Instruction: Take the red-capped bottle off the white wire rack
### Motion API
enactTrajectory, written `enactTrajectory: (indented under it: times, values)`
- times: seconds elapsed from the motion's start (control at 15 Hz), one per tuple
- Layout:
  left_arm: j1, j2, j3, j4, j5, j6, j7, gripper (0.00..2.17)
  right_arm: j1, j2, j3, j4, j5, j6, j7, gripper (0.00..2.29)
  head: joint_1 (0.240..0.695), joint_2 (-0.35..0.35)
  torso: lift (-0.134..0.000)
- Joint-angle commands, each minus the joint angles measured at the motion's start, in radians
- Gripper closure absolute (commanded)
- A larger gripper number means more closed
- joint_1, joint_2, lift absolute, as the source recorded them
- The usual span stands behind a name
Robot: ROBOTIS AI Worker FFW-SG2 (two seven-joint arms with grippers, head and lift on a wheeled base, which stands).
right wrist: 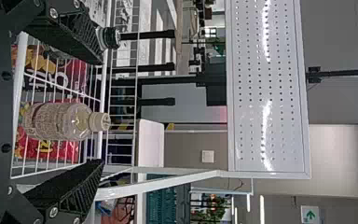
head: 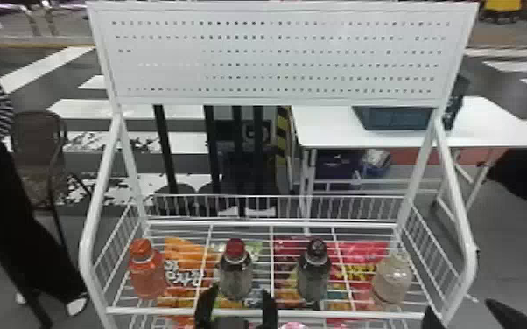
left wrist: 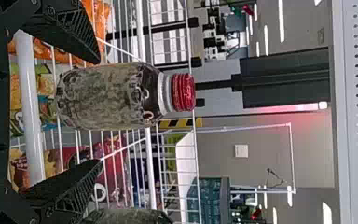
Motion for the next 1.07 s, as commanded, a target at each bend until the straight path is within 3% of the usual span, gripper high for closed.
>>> enactTrajectory:
  times: [0.0,0.4,0.8,0.87,0.93,1.0]
  values:
    - [-0.025,-0.007,0.000,0.032,-0.006,-0.002,0.026,0.14,0.006,0.001,-0.002,0.003,0.000,-0.008,0.000,0.14,0.499,0.000,0.000]
    - [-0.079,-0.007,0.026,0.046,0.025,-0.002,0.016,0.14,0.006,0.001,-0.007,0.000,0.002,-0.008,0.000,0.14,0.499,0.000,0.000]
    - [-0.182,-0.050,0.025,0.195,0.055,-0.008,-0.025,0.14,0.019,0.001,-0.022,-0.017,0.002,-0.005,0.000,0.14,0.499,0.000,0.000]
    - [-0.191,-0.050,0.029,0.213,0.066,-0.018,-0.030,0.25,0.022,0.001,-0.028,-0.017,0.000,-0.005,0.000,0.14,0.499,0.000,0.000]
    - [-0.192,-0.050,0.037,0.213,0.071,-0.024,-0.036,0.69,0.024,0.001,-0.036,-0.014,-0.003,-0.008,0.000,0.14,0.499,0.000,0.000]
    - [-0.192,-0.050,0.037,0.207,0.071,-0.027,-0.033,1.39,0.022,0.001,-0.039,-0.008,-0.005,-0.008,0.000,0.14,0.499,0.000,0.000]
